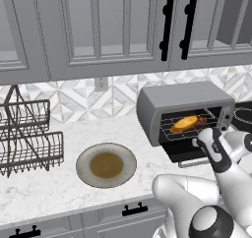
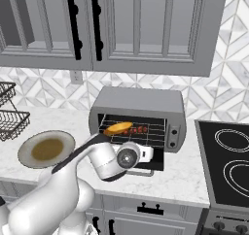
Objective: Pick up the kebab skewer and baguette bread, and place them inside the toaster oven. Close the toaster oven door and start by setting the timer.
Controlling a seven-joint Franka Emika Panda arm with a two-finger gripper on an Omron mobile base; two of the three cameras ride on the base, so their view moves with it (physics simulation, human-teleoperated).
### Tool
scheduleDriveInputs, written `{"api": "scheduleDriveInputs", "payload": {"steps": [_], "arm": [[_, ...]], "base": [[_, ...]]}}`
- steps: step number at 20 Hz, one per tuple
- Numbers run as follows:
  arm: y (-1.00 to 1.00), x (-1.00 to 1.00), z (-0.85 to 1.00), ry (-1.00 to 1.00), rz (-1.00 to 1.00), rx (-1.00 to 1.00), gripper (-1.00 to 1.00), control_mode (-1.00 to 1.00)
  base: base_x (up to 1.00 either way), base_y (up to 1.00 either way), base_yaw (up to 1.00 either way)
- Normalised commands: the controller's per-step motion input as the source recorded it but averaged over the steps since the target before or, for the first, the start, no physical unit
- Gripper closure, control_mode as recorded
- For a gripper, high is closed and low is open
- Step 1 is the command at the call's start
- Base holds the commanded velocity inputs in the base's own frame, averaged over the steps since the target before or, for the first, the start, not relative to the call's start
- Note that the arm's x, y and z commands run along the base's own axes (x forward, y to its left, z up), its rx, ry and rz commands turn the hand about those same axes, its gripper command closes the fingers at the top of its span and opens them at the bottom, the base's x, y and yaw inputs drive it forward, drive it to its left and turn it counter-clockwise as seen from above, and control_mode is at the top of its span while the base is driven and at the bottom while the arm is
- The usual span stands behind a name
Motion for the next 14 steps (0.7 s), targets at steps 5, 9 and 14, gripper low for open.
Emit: {"api": "scheduleDriveInputs", "payload": {"steps": [5,9,14], "arm": [[0.00,0.00,0.16,-0.03,-0.01,0.00,-1.00,-1.00],[0.00,0.04,0.10,-0.02,0.00,0.00,-1.00,-1.00],[0.00,0.15,0.07,-0.01,0.00,0.00,-1.00,-1.00]], "base": [[0.00,0.00,0.00],[0.00,0.00,0.00],[0.00,0.00,0.00]]}}
